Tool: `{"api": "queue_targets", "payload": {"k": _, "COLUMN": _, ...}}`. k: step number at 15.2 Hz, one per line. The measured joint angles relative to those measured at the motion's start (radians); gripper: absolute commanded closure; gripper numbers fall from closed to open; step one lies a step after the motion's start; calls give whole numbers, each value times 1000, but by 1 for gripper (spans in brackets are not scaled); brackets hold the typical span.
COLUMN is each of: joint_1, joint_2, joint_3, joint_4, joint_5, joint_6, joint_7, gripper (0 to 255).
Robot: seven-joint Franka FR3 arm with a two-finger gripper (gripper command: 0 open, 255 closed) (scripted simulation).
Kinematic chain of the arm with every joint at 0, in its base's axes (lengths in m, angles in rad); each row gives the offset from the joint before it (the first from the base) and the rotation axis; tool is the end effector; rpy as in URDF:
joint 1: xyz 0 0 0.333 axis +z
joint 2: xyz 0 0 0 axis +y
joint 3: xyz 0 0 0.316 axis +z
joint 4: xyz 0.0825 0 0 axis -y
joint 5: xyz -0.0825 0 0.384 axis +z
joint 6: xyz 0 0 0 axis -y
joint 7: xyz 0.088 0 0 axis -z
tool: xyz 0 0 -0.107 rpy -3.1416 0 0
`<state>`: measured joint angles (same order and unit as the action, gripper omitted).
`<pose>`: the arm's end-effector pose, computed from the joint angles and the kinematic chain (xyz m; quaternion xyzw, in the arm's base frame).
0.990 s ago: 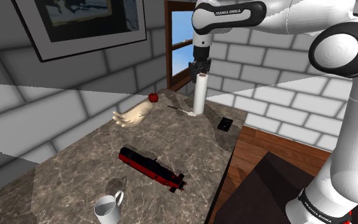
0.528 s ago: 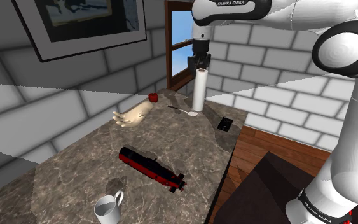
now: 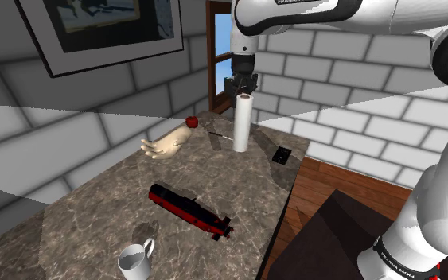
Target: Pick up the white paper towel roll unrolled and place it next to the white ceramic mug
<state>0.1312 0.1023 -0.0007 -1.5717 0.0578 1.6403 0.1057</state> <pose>0.5834 0.0824 0.5717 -0.9994 -0.0099 0.0201 0.0266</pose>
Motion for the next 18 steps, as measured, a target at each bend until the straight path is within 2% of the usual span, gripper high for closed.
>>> {"api": "queue_targets", "payload": {"k": 4, "joint_1": 49, "joint_2": -57, "joint_3": 42, "joint_4": -79, "joint_5": 1, "joint_6": 27, "joint_7": 89, "gripper": 255}}
{"api": "queue_targets", "payload": {"k": 8, "joint_1": 93, "joint_2": -89, "joint_3": 82, "joint_4": -109, "joint_5": 4, "joint_6": 30, "joint_7": 173, "gripper": 255}}
{"api": "queue_targets", "payload": {"k": 18, "joint_1": 212, "joint_2": -103, "joint_3": 202, "joint_4": -133, "joint_5": 9, "joint_6": 56, "joint_7": 410, "gripper": 255}}
